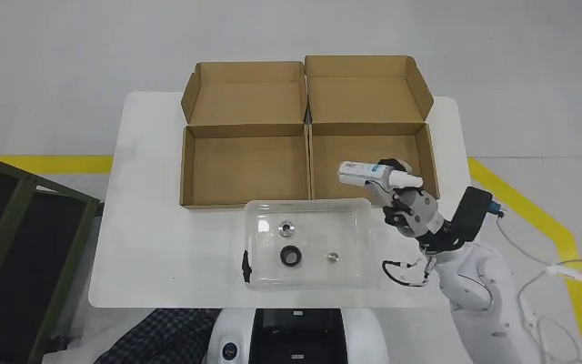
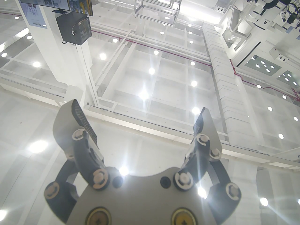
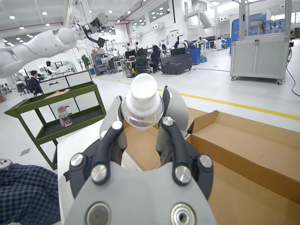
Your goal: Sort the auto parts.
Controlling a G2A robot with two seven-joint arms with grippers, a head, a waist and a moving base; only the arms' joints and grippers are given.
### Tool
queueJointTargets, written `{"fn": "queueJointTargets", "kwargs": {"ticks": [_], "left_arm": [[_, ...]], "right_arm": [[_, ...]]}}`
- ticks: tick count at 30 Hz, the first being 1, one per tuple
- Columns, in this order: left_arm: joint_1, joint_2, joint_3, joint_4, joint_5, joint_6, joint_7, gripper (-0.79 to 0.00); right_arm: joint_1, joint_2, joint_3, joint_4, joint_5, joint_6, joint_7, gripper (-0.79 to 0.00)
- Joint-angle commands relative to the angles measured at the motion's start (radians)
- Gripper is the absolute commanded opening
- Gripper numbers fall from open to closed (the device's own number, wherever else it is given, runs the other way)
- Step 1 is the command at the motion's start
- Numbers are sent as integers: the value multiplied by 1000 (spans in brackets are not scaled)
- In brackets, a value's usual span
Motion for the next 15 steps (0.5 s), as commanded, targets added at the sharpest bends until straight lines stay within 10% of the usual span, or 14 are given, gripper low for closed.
{"fn": "queueJointTargets", "kwargs": {"ticks": [1,15], "left_arm": [[0,0,0,0,0,0,0,0],[0,0,0,0,0,0,0,0]], "right_arm": [[16,-2,-17,17,-19,21,19,-785],[178,-15,-130,95,-226,204,287,-785]]}}
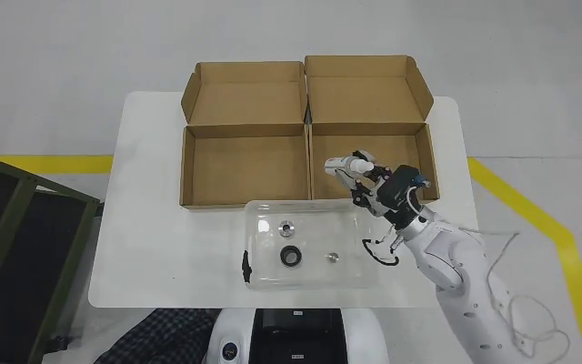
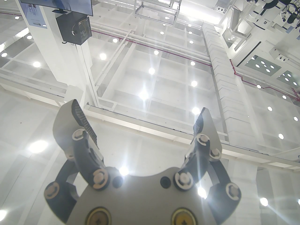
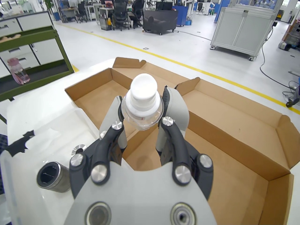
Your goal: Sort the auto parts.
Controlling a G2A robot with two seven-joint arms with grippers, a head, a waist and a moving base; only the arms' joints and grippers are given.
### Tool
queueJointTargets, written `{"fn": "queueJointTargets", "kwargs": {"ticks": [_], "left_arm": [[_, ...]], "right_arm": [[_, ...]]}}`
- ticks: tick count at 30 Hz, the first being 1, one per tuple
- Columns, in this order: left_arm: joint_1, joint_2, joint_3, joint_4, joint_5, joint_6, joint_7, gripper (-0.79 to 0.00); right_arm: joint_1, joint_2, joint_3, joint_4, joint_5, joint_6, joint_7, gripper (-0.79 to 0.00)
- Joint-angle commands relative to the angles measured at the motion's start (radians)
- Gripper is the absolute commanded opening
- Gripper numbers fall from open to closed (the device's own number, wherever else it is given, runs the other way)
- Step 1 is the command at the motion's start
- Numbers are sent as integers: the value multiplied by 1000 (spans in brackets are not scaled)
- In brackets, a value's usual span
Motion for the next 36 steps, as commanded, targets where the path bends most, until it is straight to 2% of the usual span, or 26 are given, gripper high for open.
{"fn": "queueJointTargets", "kwargs": {"ticks": [1,8,16,25,36], "left_arm": [[0,0,0,0,0,0,0,0],[0,0,0,0,0,0,0,0],[0,0,0,0,0,0,0,0],[0,0,0,0,0,0,0,0],[0,0,0,0,0,0,0,0]], "right_arm": [[32,-2,-10,18,1,9,48,-785],[128,-10,-49,98,6,31,172,-785],[208,-21,-101,183,-15,73,246,-785],[314,-37,-169,288,-10,70,338,-785],[389,-57,-223,405,-1,95,355,-785]]}}
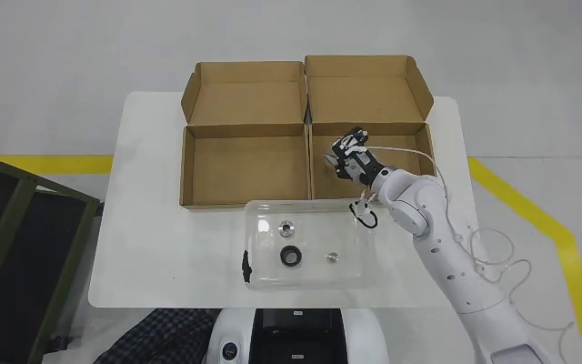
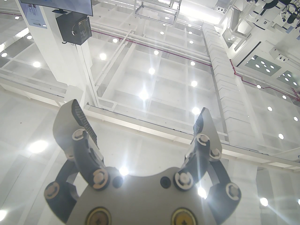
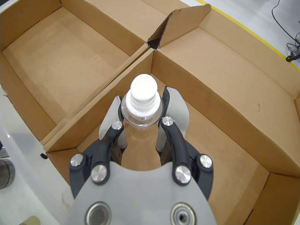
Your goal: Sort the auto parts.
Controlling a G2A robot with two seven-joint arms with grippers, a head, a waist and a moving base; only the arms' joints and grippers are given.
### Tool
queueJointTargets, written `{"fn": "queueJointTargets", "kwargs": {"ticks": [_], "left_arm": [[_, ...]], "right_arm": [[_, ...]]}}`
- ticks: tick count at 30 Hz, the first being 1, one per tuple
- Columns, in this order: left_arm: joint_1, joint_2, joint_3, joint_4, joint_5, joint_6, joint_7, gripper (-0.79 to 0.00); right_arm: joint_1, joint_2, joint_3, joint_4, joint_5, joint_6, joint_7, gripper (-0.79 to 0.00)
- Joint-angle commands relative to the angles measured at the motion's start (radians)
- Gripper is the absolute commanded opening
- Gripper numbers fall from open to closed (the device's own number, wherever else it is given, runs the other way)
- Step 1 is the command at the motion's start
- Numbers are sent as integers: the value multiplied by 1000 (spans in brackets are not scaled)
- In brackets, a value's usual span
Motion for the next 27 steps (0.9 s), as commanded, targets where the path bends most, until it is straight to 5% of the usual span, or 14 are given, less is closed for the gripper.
{"fn": "queueJointTargets", "kwargs": {"ticks": [1,4,7,17,19,22,27], "left_arm": [[0,0,0,0,0,0,0,0],[0,0,0,0,0,0,0,0],[0,0,0,0,0,0,0,0],[0,0,0,0,0,0,0,0],[0,0,0,0,0,0,0,0],[0,0,0,0,0,0,0,0],[0,0,0,0,0,0,0,0]], "right_arm": [[9,-3,-7,17,0,3,-2,-785],[18,-7,-16,35,0,6,-6,-785],[22,-9,-21,43,-2,7,-8,-591],[27,-11,-24,41,-27,-2,-2,-406],[24,-11,-20,36,-25,-2,-1,-274],[17,-10,-10,21,-24,-6,0,-280],[-14,3,49,-48,-22,-25,-8,-182]]}}
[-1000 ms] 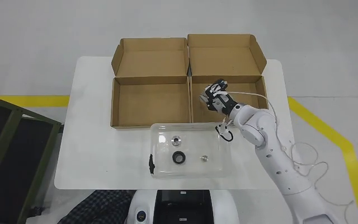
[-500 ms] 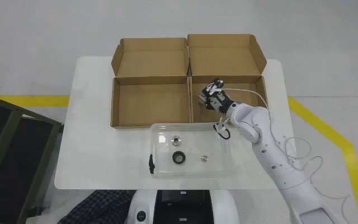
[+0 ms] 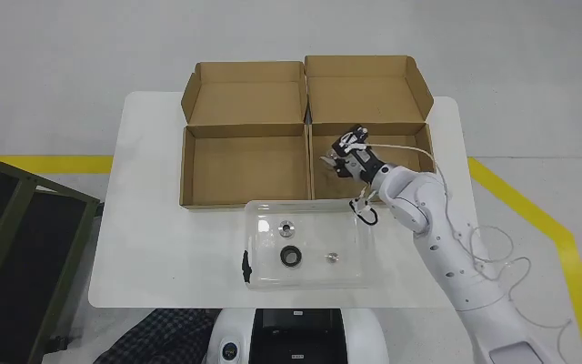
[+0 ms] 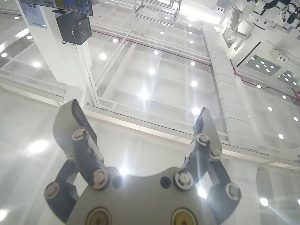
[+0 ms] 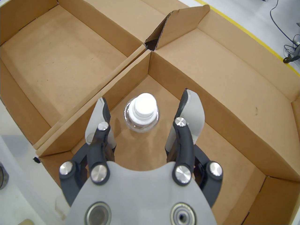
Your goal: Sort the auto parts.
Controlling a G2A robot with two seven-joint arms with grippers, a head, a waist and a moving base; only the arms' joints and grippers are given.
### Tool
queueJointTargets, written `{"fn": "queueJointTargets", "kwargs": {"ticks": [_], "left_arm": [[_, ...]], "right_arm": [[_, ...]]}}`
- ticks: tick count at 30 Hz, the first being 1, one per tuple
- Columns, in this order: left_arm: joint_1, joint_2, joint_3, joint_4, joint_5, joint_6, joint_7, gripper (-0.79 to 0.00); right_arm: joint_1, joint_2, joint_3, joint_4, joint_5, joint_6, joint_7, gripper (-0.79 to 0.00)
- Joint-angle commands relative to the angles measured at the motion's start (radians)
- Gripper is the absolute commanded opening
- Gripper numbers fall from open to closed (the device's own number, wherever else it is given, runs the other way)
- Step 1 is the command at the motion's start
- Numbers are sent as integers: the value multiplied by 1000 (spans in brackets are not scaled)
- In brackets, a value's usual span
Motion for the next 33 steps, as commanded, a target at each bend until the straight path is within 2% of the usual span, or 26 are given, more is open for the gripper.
{"fn": "queueJointTargets", "kwargs": {"ticks": [1,15,25,33], "left_arm": [[0,0,0,0,0,0,0,0],[0,0,0,0,0,0,0,0],[0,0,0,0,0,0,0,0],[0,0,0,0,0,0,0,0]], "right_arm": [[-17,7,35,-38,-3,-9,-2,-169],[-203,59,247,-378,-13,-178,57,-92],[-353,84,304,-577,-43,-333,73,-37],[-439,102,317,-657,-27,-452,147,-12]]}}
